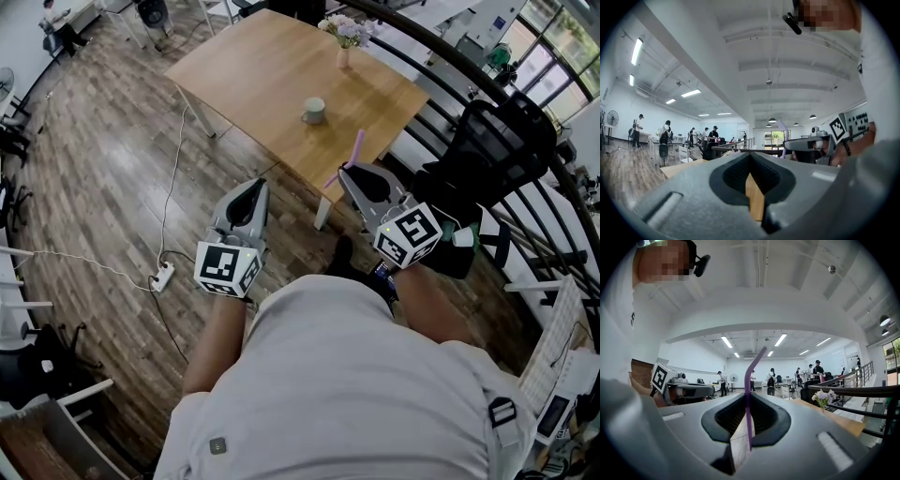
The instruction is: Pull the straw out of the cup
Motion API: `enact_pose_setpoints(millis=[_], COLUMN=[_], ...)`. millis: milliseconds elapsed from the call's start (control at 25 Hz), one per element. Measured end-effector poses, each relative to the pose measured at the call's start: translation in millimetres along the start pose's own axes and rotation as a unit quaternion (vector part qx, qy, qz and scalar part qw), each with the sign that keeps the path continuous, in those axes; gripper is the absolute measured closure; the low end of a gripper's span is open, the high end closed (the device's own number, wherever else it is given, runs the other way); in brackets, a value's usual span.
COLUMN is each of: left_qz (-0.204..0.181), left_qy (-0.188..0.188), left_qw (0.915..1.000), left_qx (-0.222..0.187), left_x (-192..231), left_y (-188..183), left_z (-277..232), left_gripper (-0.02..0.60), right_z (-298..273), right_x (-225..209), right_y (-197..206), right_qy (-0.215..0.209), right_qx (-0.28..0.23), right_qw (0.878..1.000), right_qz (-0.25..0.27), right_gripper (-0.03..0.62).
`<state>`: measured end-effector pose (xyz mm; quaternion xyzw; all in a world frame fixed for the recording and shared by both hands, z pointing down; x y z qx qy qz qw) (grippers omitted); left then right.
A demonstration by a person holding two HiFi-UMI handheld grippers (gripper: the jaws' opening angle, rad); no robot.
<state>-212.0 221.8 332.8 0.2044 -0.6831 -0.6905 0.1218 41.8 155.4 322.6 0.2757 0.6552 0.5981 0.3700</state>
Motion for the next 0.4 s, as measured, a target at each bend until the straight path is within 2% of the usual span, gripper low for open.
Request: enact_pose_setpoints(millis=[400], left_qz=[0.008], left_qy=[-0.007], left_qw=[0.9999], left_qx=[-0.002], left_x=[7], left_y=[0], left_z=[0], left_gripper=[0.577], right_z=[-7], right_x=[2], right_y=[-13], right_qy=[-0.011], right_qx=[-0.003], right_qw=[1.0], right_qz=[0.004], right_gripper=[0.556])
Point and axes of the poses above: the fingertips, and each gripper's own axes: z backward along the fingers, x to its left, y out of its underside, the point moved 10 cm from there along z, backward along the fingers, and after that the axes turned 7 degrees about -z, right-handed, at the moved point
